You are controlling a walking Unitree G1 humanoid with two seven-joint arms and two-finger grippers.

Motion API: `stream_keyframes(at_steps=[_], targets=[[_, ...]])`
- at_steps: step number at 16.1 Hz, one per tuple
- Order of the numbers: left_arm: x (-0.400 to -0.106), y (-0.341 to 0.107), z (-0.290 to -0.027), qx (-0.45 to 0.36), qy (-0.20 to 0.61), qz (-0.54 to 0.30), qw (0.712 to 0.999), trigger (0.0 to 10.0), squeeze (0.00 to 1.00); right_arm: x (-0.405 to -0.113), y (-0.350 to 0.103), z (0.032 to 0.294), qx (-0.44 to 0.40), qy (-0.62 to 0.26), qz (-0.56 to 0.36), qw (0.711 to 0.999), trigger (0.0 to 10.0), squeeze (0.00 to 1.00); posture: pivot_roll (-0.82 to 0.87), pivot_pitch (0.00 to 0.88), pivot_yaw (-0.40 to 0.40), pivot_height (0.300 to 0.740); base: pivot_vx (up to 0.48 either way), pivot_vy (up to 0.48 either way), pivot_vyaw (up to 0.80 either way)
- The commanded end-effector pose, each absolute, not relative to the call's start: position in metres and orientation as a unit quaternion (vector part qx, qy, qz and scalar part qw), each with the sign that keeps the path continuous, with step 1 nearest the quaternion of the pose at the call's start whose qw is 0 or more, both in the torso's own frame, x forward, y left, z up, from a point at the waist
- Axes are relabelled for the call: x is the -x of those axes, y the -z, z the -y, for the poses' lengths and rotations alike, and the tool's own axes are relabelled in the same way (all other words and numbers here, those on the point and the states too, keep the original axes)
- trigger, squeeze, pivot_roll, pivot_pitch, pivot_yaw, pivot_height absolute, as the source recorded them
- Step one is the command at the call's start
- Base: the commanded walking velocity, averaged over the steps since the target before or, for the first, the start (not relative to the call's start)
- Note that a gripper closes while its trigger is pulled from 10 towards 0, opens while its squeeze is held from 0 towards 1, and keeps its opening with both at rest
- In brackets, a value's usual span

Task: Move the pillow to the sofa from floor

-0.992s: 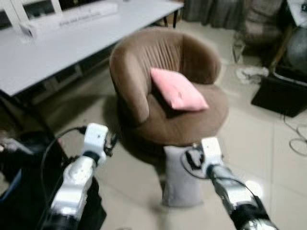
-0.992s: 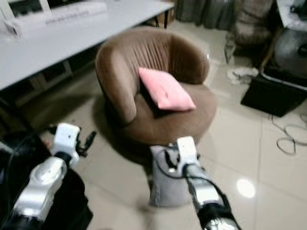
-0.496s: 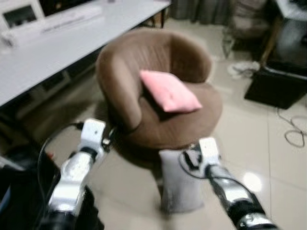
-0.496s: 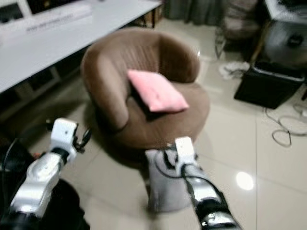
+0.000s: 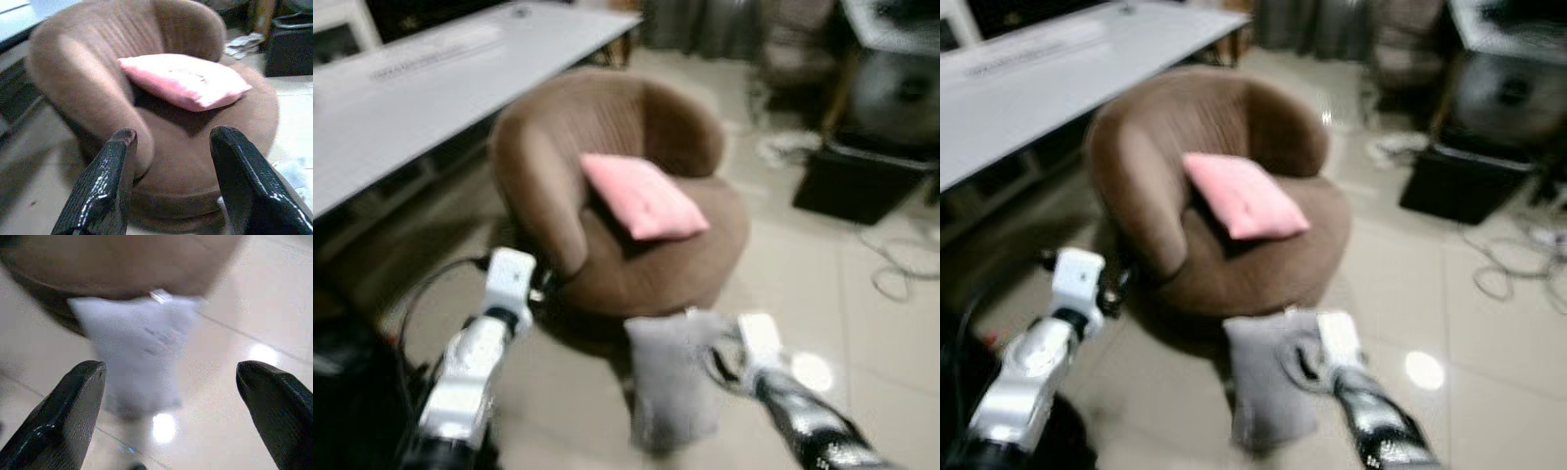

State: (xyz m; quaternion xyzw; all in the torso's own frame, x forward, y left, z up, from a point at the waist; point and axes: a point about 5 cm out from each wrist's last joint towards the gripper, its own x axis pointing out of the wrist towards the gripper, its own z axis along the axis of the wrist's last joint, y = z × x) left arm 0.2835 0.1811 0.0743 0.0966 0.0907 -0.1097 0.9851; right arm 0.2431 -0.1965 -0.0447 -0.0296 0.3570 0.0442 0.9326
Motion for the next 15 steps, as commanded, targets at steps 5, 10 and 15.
stream_keyframes(at_steps=[5,10,15], targets=[[-0.283,-0.075,-0.184,-0.101,0.110,-0.091,0.985,10.0,0.00,-0.234,0.047,0.218,0.032,-0.035,-0.371,0.927,10.0,0.00,0.13,0.000,-0.016,0.740,0.269,0.000,0.00],[-0.279,-0.073,-0.189,-0.078,0.082,-0.090,0.989,10.0,0.00,-0.243,0.041,0.212,0.022,-0.051,-0.342,0.938,10.0,0.00,0.15,0.000,-0.045,0.740,0.314,0.000,0.00],[-0.281,-0.074,-0.189,-0.080,0.081,-0.087,0.990,10.0,0.00,-0.276,0.017,0.165,0.014,-0.100,-0.256,0.961,10.0,0.00,0.16,0.000,-0.047,0.740,0.350,0.000,0.00]])
